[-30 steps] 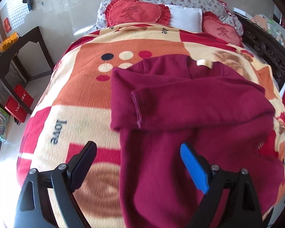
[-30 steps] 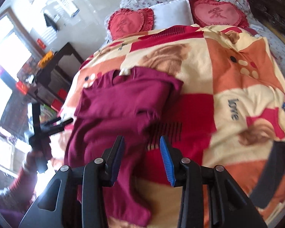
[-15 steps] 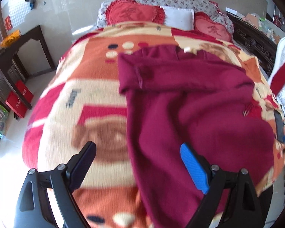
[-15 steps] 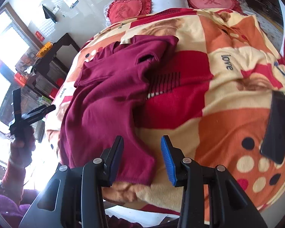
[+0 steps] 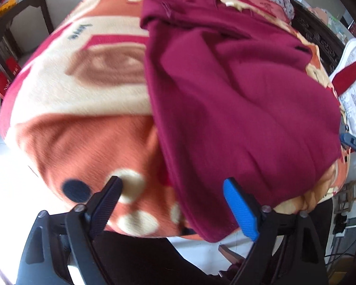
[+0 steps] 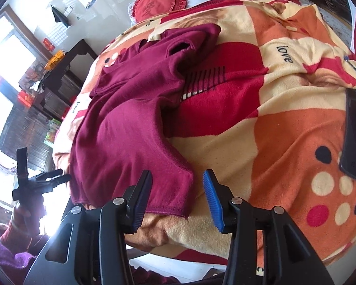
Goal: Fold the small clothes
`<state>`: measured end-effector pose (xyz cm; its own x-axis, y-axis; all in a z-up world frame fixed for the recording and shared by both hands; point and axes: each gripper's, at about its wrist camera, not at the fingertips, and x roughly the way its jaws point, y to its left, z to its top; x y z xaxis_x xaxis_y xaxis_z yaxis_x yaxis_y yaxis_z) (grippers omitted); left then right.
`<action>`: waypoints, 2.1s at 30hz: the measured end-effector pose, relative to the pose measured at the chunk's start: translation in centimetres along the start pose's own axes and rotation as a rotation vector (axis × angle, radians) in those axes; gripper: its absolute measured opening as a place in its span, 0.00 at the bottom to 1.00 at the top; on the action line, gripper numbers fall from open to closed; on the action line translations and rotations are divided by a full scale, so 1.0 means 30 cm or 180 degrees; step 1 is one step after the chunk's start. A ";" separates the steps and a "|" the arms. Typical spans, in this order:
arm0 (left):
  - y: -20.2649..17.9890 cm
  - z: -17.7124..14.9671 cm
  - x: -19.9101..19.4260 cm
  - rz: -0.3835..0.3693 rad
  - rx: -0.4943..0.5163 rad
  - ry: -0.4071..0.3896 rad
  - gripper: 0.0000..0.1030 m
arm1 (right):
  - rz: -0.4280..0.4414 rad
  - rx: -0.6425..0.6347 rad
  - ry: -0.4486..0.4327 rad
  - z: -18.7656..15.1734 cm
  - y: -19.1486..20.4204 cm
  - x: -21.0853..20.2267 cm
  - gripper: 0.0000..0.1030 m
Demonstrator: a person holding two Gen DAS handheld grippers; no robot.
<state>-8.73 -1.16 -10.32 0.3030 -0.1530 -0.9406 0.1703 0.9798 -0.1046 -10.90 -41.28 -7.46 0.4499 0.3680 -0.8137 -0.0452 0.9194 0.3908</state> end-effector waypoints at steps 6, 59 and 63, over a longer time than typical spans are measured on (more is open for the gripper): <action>-0.059 0.004 0.045 0.0088 0.0086 -0.0025 0.83 | 0.0097 0.0077 0.0095 0.013 -0.001 0.094 0.25; 0.062 -0.052 -0.128 -0.0034 0.0011 -0.0266 0.07 | 0.0552 -0.0247 0.0129 -0.157 0.201 -0.044 0.00; 0.123 -0.052 -0.197 -0.0001 -0.0066 -0.0437 0.07 | 0.0524 -0.0402 0.0088 -0.159 0.221 -0.085 0.00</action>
<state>-11.37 3.55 -5.65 0.4286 -0.1681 -0.8877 0.1513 0.9820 -0.1129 -16.59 -35.45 -4.84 0.4027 0.5168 -0.7555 -0.2282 0.8560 0.4639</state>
